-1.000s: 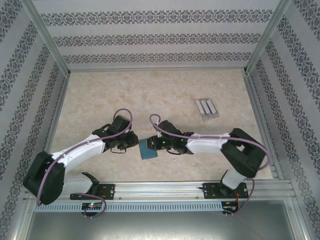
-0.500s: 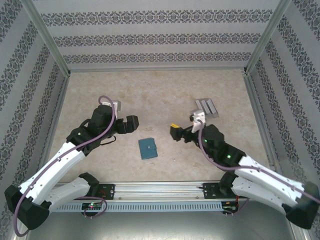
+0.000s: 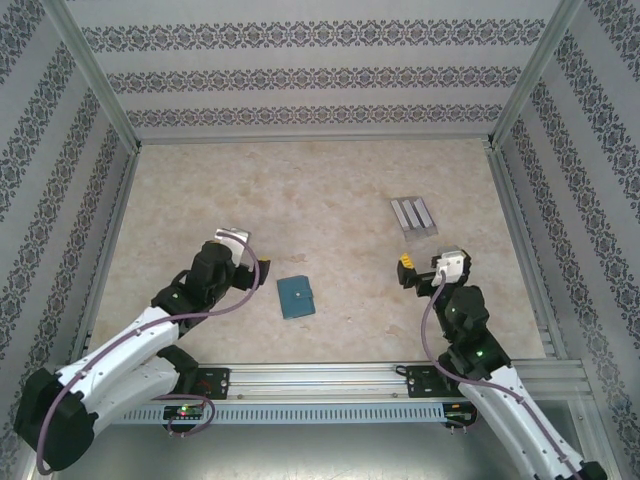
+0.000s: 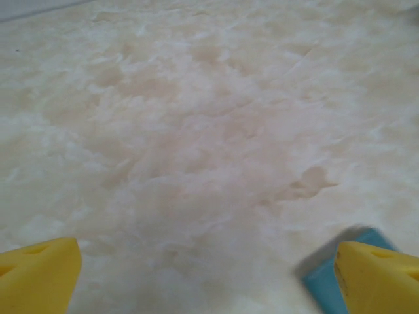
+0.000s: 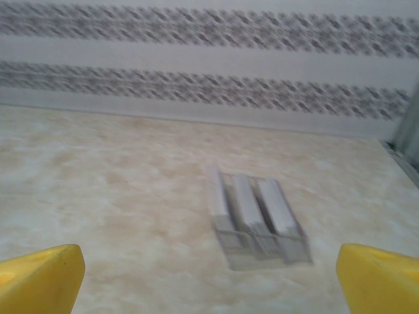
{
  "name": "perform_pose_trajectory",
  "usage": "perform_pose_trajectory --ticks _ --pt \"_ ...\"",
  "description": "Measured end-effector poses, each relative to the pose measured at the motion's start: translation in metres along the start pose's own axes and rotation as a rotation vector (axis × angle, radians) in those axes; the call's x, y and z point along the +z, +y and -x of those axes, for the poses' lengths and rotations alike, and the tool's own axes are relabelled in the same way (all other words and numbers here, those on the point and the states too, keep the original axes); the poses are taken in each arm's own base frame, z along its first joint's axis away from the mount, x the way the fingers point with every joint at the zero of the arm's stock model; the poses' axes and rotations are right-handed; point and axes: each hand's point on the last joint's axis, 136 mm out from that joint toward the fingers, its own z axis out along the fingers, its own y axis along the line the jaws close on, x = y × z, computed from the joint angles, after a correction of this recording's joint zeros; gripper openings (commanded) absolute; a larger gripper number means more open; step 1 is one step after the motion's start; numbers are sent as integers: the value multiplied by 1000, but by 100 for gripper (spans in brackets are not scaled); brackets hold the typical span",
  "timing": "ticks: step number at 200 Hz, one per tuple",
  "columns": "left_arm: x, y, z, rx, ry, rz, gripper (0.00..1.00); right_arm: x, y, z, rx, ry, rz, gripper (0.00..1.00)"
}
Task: Put the credit cards into the card holder
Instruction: Reset both arms
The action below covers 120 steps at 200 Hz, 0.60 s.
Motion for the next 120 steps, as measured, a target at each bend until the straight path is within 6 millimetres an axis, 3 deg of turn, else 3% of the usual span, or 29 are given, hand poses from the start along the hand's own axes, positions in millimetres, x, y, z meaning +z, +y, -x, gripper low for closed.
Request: perform_pose_trajectory --ticks 54,96,120 --pt "40 38 -12 155 -16 145 100 26 -59 -37 95 130 -182 98" --pt "68 79 -23 54 -21 244 100 46 -61 -81 105 263 -183 98" --pt "80 94 -30 21 -5 278 99 62 -59 -86 103 275 -159 98"
